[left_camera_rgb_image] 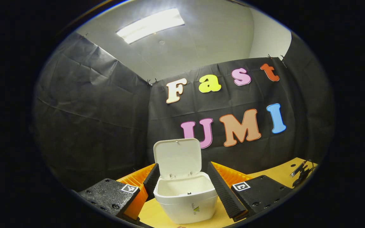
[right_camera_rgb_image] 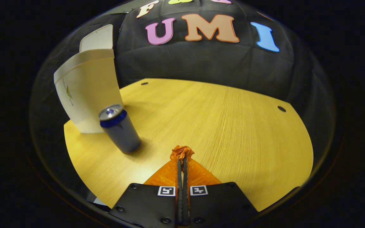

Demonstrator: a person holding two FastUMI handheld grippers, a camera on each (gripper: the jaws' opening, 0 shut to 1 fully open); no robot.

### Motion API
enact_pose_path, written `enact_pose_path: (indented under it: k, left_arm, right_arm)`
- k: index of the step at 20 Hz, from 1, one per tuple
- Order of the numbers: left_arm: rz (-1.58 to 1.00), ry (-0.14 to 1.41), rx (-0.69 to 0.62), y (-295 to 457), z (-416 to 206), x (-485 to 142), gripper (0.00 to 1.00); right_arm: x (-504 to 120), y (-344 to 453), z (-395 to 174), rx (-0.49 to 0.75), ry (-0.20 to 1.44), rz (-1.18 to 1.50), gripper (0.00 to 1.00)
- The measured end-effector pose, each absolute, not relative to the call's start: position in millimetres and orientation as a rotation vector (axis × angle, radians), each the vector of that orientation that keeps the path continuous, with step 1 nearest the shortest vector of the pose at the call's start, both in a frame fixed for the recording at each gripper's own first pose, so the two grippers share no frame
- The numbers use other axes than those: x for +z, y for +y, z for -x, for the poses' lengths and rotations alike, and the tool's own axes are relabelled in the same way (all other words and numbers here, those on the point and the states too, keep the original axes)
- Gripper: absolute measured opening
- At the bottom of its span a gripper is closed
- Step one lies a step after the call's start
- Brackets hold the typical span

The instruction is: Press the lid of the desktop garbage bin to open it, pick up the crumpled paper on the desktop and throw it into the bin, then pick up the pop can on the desktop and drop it into the bin, and finally close the garbage bin lid.

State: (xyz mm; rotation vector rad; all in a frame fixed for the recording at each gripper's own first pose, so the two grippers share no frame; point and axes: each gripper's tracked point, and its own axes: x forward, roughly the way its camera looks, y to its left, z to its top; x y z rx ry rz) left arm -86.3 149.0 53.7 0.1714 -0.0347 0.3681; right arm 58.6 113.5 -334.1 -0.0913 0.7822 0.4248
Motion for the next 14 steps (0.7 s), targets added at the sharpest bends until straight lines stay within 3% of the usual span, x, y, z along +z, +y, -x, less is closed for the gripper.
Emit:
enact_pose_path:
  k: [6,14]
  left_arm:
    - [-0.144,-0.026,0.368,155,89,47,0.92]
    - [-0.126,0.018,0.418,181,111,31,0.92]
  right_arm:
    - [-216,146,-88,0.488,0.540,0.027,0.02]
    - [-75,243,-107,0.684,0.274,-0.031,0.02]
